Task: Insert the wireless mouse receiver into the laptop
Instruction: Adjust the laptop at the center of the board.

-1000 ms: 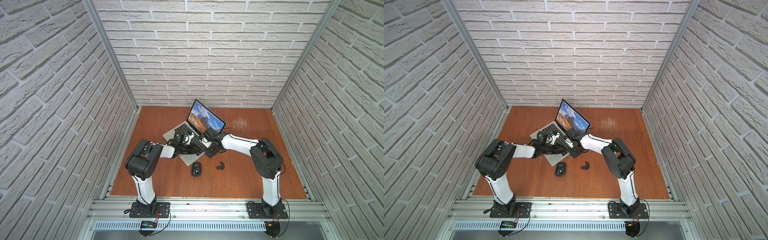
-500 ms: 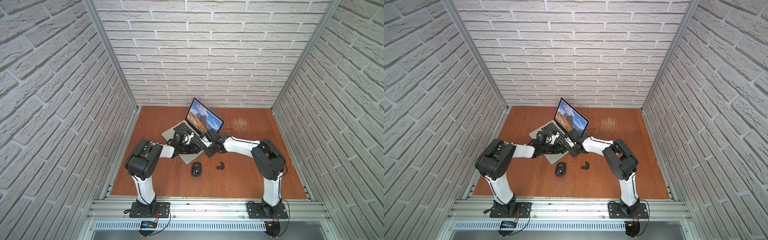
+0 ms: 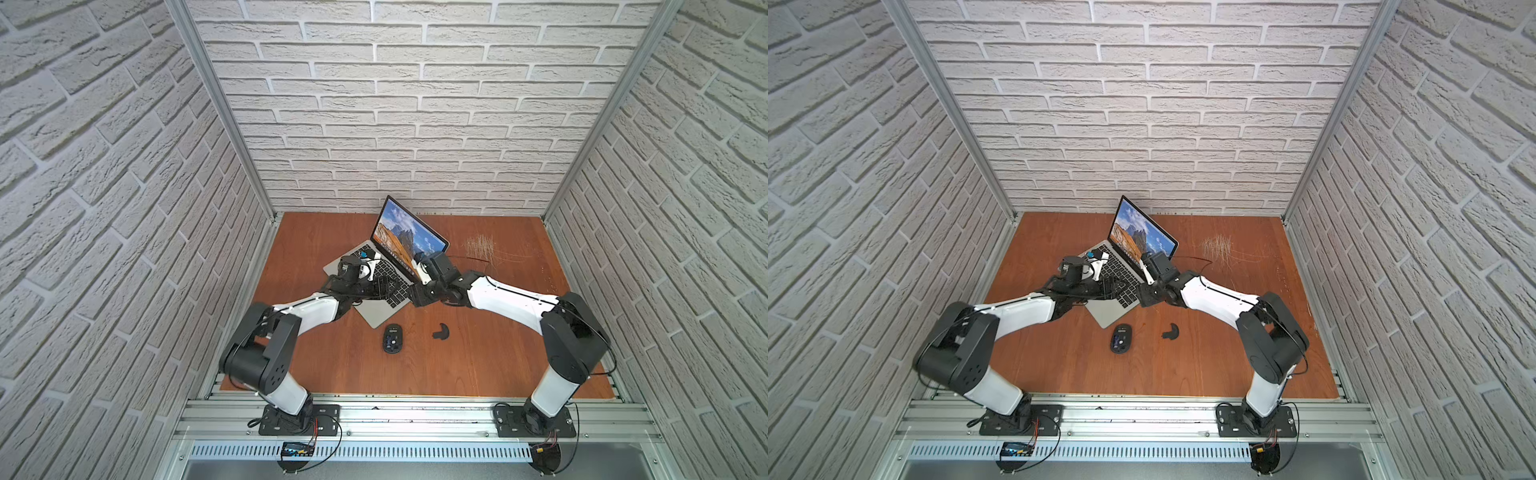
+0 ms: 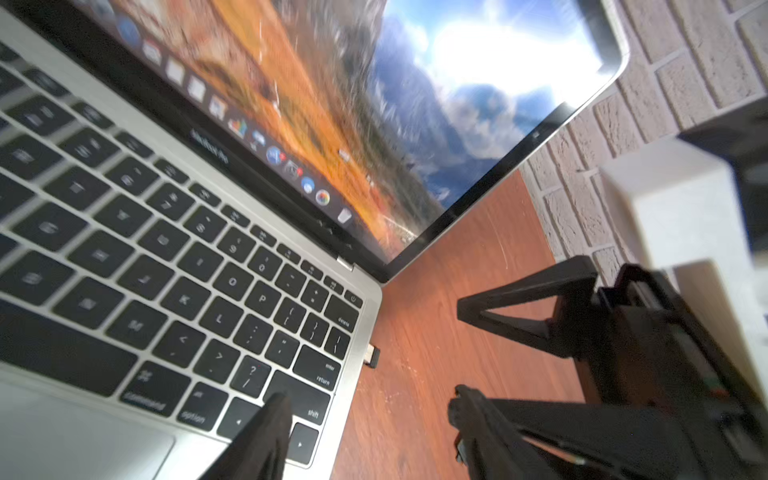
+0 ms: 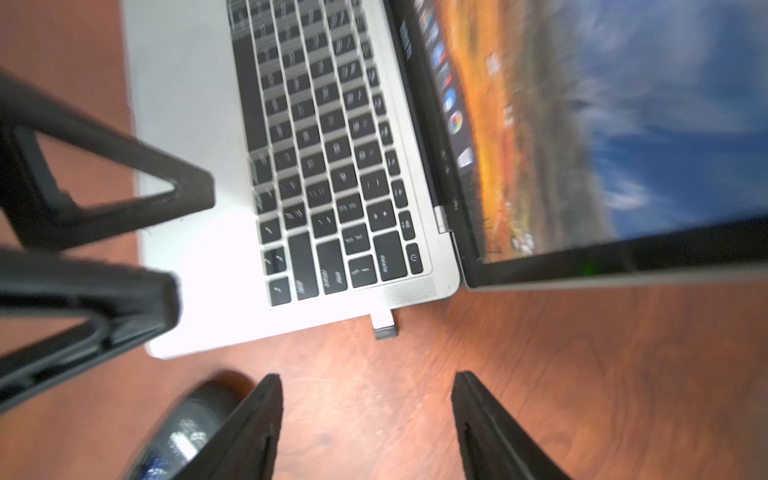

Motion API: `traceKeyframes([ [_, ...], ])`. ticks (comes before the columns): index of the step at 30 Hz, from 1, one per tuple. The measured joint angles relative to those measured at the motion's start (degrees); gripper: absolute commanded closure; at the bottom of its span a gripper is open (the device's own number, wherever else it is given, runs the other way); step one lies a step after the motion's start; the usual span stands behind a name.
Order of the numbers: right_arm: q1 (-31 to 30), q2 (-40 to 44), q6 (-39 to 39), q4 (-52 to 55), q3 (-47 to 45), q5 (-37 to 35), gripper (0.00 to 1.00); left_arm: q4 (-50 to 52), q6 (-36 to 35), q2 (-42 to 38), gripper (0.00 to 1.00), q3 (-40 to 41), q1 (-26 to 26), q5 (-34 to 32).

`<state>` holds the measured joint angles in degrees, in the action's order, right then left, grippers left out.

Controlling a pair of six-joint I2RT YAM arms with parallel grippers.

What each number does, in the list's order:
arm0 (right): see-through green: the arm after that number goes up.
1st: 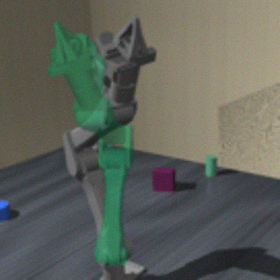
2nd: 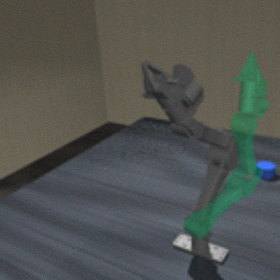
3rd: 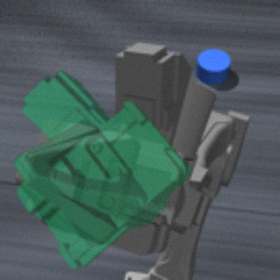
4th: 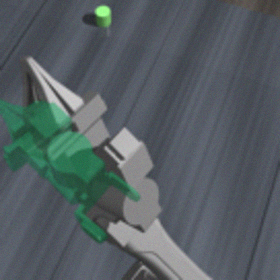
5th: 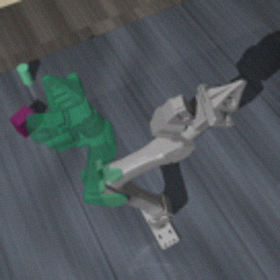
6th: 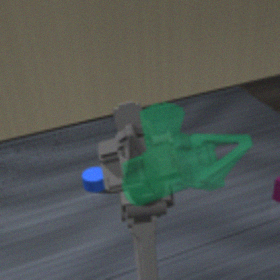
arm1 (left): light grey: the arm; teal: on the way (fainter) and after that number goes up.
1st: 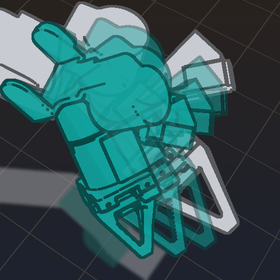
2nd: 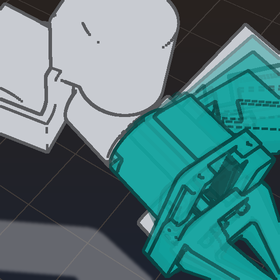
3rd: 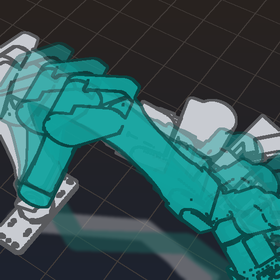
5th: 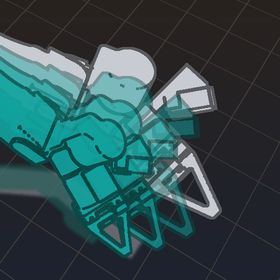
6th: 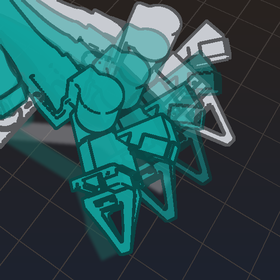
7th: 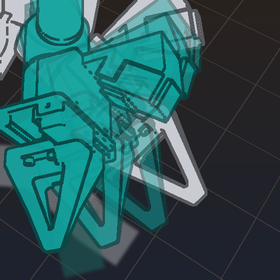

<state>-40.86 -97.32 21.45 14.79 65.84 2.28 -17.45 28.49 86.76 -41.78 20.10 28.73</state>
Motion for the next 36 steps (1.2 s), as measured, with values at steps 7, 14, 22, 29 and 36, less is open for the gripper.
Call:
traceKeyframes([
  [7,-0.2,1.5,20.2,-6.7,-8.8,3.6,0.33,4.6,2.9,-12.8,0.10,8.6,-3.4,-7.2],
  [14,-0.8,-4.2,29.8,-12.1,-10.9,5.9,0.41,11.1,6.6,-19.1,0.06,17.7,-7.0,-9.5],
  [22,-0.8,-8.2,32.9,-18.2,-9.2,5.4,0.55,11.9,8.8,-20.8,0.06,21.2,-7.1,-9.6],
  [29,-0.6,-10.3,34.3,-21.5,-8.4,4.7,0.61,9.5,9.2,-17.4,0.06,21.4,-7.1,-7.5],
  [36,-0.3,-11.8,33.8,-25.9,-8.3,3.5,0.64,3.3,9.0,-13.3,0.07,21.2,-7.1,-5.1],
])
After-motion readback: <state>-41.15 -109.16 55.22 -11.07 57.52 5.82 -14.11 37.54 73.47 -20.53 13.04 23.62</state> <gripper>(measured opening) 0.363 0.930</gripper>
